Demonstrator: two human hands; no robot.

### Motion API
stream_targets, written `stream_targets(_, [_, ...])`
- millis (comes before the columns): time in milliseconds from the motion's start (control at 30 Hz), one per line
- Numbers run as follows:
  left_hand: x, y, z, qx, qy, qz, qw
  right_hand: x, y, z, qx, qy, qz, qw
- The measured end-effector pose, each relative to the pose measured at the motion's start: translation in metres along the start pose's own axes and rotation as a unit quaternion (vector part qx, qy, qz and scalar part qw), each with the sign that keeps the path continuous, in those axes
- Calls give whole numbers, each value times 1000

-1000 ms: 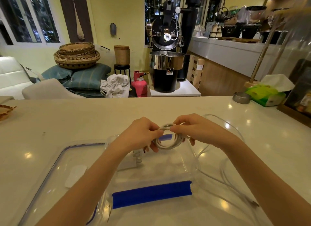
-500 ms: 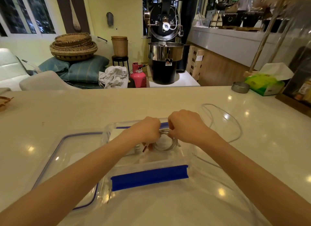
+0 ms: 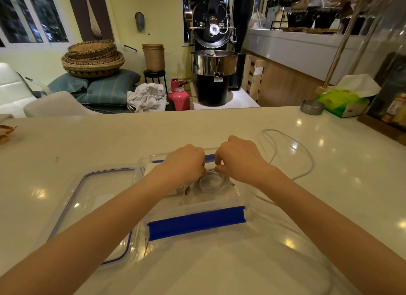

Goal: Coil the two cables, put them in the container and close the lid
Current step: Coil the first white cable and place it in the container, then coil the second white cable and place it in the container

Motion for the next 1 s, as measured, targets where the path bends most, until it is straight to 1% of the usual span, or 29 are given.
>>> stream_targets(67, [0,3,3,-10,19,-8,1000,-7,5,9,-16,-78,5,997])
stream_targets(133, [-3,8,11,-38,45,-25,998,-17,14,21,-47,-153,6,987])
stream_targets(233, [-20,19,27,-100,112,-70,986,-41,31,39,-97,-245,-25,964])
stream_targets(300, [-38,30,36,-128,161,-105,973,-58,45,45,-102,-276,-54,954])
stream_targets(400, [-70,46,40,-147,201,-163,955,-80,72,47,-68,-314,-102,941])
stream_targets(467, [-89,55,37,-146,217,-186,947,-90,90,45,-31,-328,-131,935])
stream_targets(600, [-126,70,23,-147,228,-225,936,-98,120,28,90,-328,-158,927])
stream_targets(667, [-142,75,13,-124,223,-237,937,-96,131,20,140,-351,-150,914])
stream_targets(700, [-148,76,7,-97,226,-239,939,-95,134,17,151,-359,-144,910])
stream_targets(767, [-157,75,-5,-36,238,-233,942,-95,138,14,149,-365,-138,908])
stream_targets(867, [-162,72,-18,43,257,-215,941,-97,140,17,98,-396,-129,904])
stream_targets(1000, [-162,69,-20,122,352,-178,910,-101,136,36,-7,-432,-133,892])
Point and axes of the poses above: each hand's wrist, its own y-axis away from the middle knuckle, its own z-axis out of the back of the hand, x = y × z, the point moved 5 cm from there along -y, towards the middle knuckle, and after that the axes turned 12 degrees about -y, right-handed, at the moved point
